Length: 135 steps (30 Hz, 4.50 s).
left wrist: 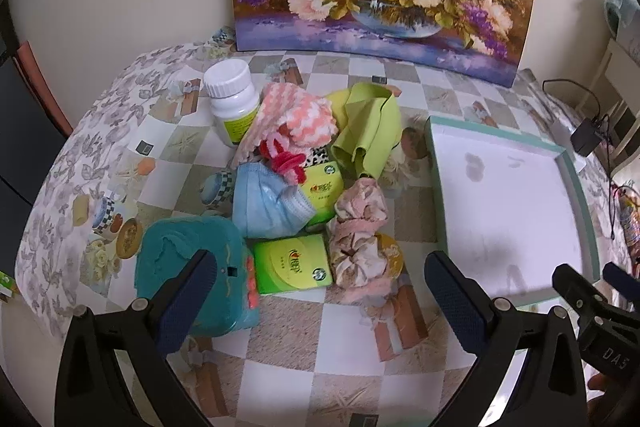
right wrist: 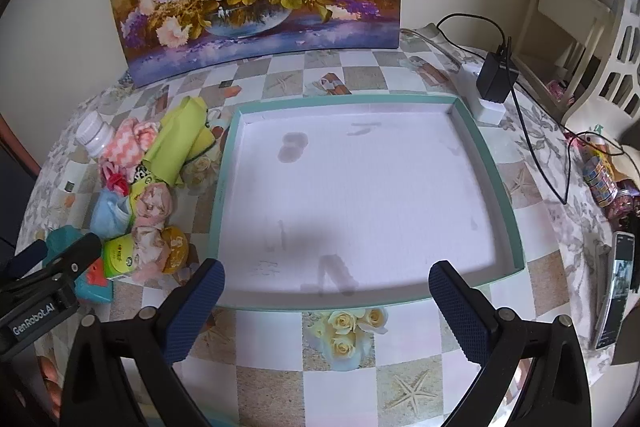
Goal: Organize soft objects
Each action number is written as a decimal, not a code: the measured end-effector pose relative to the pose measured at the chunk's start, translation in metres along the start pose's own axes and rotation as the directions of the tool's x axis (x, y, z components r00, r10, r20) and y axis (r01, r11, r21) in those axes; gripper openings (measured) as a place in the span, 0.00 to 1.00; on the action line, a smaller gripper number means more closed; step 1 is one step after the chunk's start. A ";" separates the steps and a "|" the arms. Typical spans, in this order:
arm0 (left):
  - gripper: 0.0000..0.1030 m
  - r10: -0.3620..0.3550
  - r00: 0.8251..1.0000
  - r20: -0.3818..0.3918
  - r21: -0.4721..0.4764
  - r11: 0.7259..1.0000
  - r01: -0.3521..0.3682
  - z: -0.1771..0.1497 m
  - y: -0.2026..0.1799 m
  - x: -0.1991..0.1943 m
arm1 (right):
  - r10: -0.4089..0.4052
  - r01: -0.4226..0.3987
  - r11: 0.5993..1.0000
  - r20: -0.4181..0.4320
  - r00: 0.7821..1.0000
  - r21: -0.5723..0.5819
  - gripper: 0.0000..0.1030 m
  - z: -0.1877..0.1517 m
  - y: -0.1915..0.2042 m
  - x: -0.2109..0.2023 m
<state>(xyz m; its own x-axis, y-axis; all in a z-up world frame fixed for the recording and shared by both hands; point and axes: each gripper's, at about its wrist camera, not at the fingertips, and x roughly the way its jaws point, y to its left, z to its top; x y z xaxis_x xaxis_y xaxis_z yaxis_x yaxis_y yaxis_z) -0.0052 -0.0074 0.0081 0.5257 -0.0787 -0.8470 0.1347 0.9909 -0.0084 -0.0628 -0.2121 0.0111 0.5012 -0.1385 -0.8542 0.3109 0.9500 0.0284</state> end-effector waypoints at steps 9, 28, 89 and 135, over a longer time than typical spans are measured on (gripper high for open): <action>1.00 0.000 0.999 0.037 0.006 1.000 0.000 0.000 -0.005 -0.002 | 0.004 -0.004 1.000 0.025 1.000 0.006 1.00 0.000 -0.001 -0.003; 1.00 0.014 1.000 0.019 0.027 1.000 -0.015 -0.001 -0.009 0.002 | -0.006 0.006 1.000 0.022 1.000 0.031 1.00 -0.001 -0.007 0.000; 1.00 -0.109 0.984 -0.138 -0.120 0.988 0.092 0.083 0.050 0.027 | 0.154 -0.153 0.988 0.034 0.987 -0.034 1.00 0.070 0.049 -0.009; 0.07 -0.164 0.953 -0.255 -0.169 0.978 0.123 0.122 0.060 0.126 | 0.392 -0.419 0.908 -0.295 0.871 -0.030 0.17 0.049 0.140 0.130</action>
<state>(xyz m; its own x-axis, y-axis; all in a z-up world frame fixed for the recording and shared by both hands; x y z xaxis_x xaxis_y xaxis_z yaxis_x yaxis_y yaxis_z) 0.1720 0.0288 -0.0341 0.2651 -0.2098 -0.9411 0.0542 0.9777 -0.2027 0.0857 -0.1105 -0.0709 0.3200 0.3346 -0.8864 0.0484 0.9286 0.3680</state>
